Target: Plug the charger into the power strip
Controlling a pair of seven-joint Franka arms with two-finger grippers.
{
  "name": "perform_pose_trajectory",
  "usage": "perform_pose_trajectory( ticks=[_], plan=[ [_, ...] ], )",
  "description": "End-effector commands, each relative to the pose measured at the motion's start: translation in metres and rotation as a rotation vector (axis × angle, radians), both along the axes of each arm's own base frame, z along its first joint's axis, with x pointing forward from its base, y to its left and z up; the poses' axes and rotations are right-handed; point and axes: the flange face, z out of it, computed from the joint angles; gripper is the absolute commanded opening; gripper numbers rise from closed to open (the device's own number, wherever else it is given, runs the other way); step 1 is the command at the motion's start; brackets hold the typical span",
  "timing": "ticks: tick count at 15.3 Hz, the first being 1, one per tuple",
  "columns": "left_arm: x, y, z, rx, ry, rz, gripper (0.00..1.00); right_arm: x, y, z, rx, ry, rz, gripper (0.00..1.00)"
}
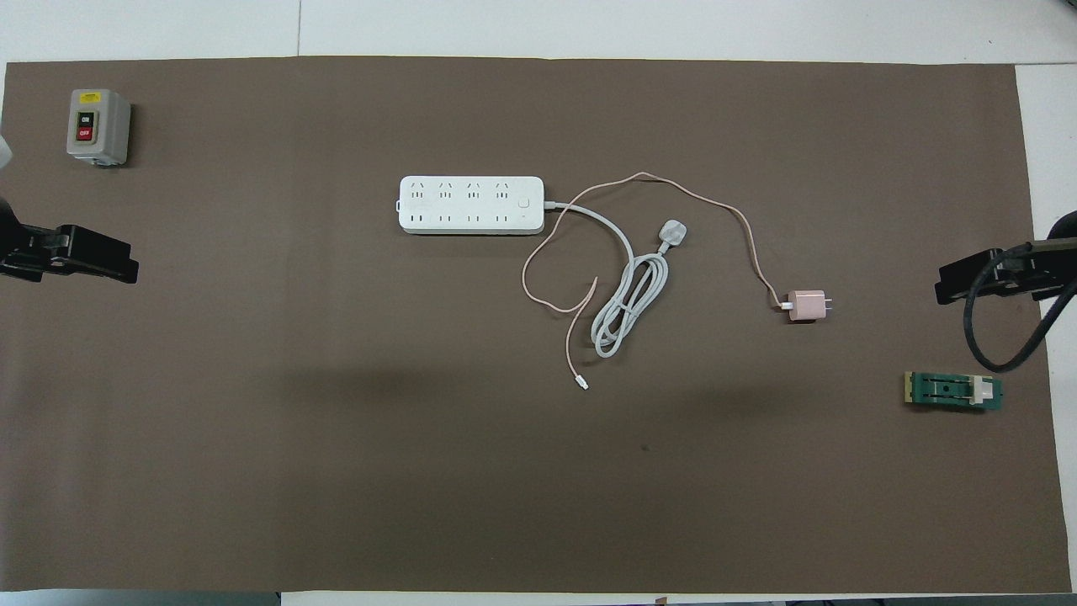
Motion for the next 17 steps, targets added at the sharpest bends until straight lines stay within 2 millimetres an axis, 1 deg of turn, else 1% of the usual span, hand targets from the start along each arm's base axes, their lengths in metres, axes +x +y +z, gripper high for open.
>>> perform_pose_trajectory(
  ticks=[1, 7, 9, 11, 12, 14, 15, 17],
  plan=[
    [-0.007, 0.001, 0.004, 0.018, 0.002, 0.007, 1.00, -0.007, -0.002, -0.001, -0.003, -0.012, 0.010, 1.00],
    [-0.007, 0.001, 0.004, 0.018, 0.002, 0.007, 1.00, -0.007, -0.001, 0.000, -0.003, -0.017, 0.013, 1.00],
    [-0.007, 0.002, 0.004, 0.018, 0.002, 0.009, 1.00, -0.007, -0.005, 0.001, -0.003, -0.020, 0.010, 1.00],
    [-0.007, 0.002, 0.004, 0.018, 0.002, 0.009, 1.00, -0.006, -0.018, 0.001, -0.003, -0.025, -0.014, 1.00],
    [-0.007, 0.002, 0.004, 0.018, 0.002, 0.009, 1.00, -0.007, -0.021, 0.002, -0.003, -0.025, -0.021, 1.00],
    [-0.007, 0.002, 0.004, 0.018, 0.002, 0.009, 1.00, -0.007, -0.021, 0.001, -0.003, -0.025, -0.034, 1.00],
    [-0.007, 0.002, 0.004, 0.018, 0.000, 0.009, 1.00, -0.007, -0.022, 0.001, -0.007, -0.035, -0.069, 1.00],
    [-0.007, 0.002, 0.004, 0.018, 0.002, 0.009, 1.00, -0.008, -0.025, -0.003, -0.020, -0.031, -0.215, 1.00]
  ],
)
